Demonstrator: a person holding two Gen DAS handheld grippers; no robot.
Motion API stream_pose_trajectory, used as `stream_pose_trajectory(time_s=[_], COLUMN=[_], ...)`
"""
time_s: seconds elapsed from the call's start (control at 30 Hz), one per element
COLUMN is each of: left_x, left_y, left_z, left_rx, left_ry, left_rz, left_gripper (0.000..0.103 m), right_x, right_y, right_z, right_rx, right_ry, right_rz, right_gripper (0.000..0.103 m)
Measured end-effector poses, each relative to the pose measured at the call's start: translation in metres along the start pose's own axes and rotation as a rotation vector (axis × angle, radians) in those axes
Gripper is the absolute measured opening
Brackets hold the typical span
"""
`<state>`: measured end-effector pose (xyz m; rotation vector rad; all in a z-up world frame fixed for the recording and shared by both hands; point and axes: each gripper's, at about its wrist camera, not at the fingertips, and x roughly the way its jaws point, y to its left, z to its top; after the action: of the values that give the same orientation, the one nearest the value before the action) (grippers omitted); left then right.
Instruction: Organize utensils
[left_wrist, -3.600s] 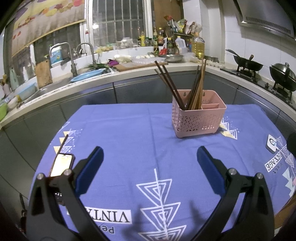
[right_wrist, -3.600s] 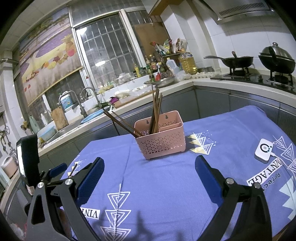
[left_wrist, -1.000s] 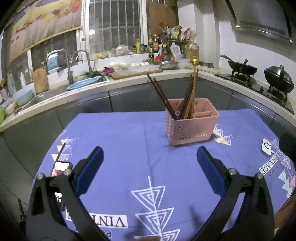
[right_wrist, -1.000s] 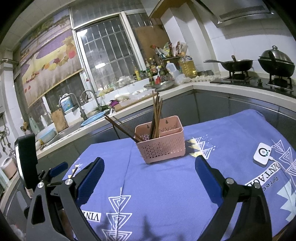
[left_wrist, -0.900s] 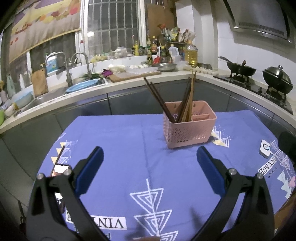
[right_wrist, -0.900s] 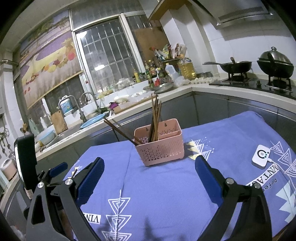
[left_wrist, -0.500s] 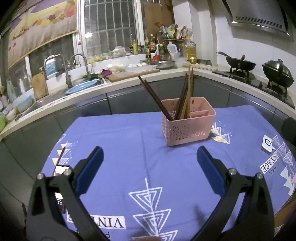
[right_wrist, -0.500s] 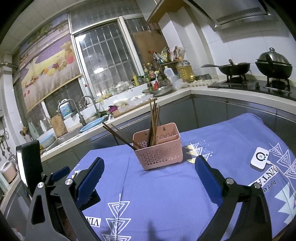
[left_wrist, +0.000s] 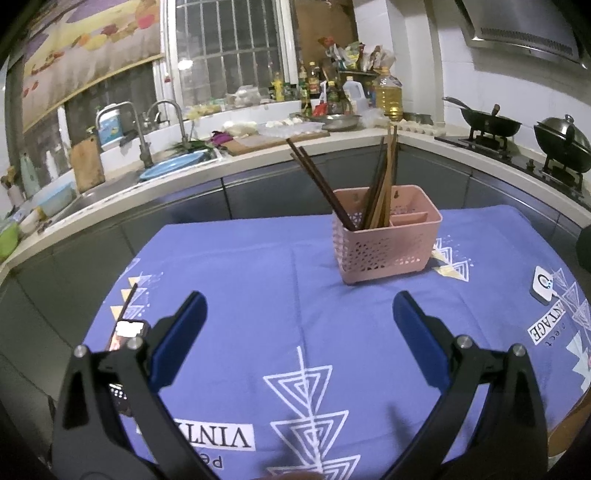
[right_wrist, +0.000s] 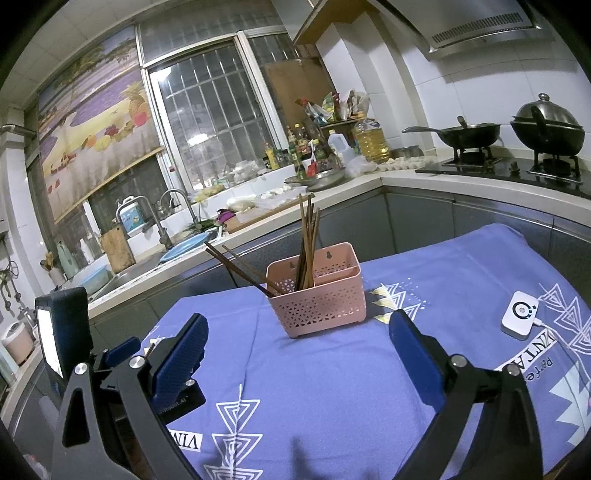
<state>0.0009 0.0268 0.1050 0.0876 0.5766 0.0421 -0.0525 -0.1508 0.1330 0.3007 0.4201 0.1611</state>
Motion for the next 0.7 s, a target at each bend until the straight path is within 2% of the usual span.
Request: stream_pose_trajectory(time_s=[0.7], left_x=[0.008], left_y=[0.006], left_z=[-0.004], left_rx=[0.007], left_ry=[0.038], left_rz=[0.015], left_gripper=[0.097], right_x=[0.003], right_y=[0.006], right_z=[-0.011], right_rx=[-0.002], right_ry=[0.012], right_rz=[0.003], right_gripper=[0.097])
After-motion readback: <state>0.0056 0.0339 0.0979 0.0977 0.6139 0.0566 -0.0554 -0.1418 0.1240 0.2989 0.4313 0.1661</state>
